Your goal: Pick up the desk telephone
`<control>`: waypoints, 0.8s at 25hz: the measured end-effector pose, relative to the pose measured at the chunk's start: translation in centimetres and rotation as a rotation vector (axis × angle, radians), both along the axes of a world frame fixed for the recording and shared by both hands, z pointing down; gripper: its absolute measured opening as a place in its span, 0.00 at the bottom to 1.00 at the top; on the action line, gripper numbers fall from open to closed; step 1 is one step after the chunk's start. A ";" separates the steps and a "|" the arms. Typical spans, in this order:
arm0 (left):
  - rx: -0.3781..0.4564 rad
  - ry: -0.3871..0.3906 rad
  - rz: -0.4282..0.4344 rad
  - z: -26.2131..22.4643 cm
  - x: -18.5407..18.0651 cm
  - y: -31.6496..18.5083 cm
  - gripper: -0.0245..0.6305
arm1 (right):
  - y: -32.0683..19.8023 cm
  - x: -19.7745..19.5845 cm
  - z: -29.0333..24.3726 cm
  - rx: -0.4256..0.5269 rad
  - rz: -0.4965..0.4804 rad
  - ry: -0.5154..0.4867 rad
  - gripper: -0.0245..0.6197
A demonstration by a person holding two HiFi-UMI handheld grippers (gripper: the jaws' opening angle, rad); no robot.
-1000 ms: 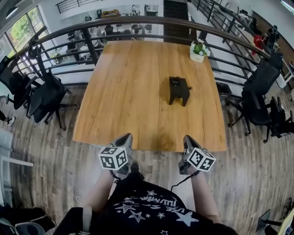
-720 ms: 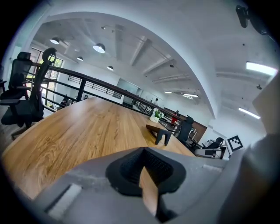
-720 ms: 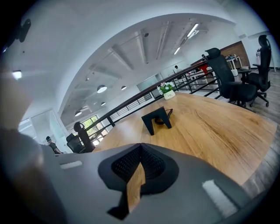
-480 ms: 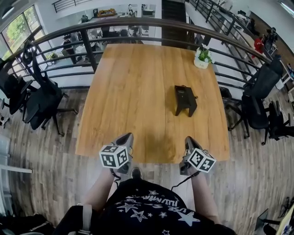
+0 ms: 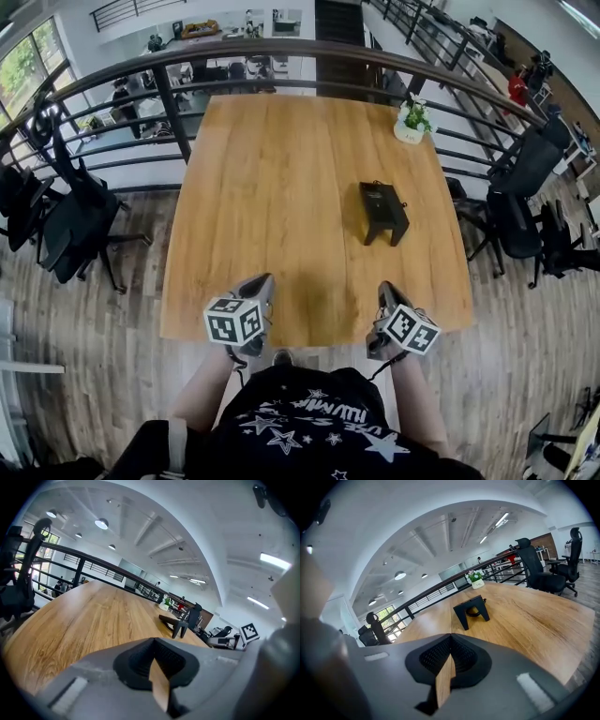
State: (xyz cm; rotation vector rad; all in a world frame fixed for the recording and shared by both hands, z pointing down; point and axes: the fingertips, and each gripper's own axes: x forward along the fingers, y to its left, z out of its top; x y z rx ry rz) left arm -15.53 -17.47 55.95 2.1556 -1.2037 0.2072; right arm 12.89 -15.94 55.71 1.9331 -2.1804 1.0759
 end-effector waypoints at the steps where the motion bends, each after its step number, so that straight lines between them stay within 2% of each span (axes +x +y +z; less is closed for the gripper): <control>1: -0.001 -0.001 0.004 0.2 -0.6 -0.4 0.04 | -0.2 -0.4 0.1 0.001 0.009 -0.005 0.04; 6: -0.021 0.002 0.010 0.6 -2.0 -1.9 0.04 | -1.7 -1.7 -0.8 0.018 0.037 -0.073 0.04; 11: -0.039 -0.002 0.017 0.9 -0.4 -2.8 0.04 | -4.0 -0.2 -0.9 0.030 0.076 -0.157 0.04; 20: -0.046 -0.035 -0.031 0.7 2.0 -5.7 0.04 | -10.0 1.6 0.4 0.015 0.060 -0.351 0.04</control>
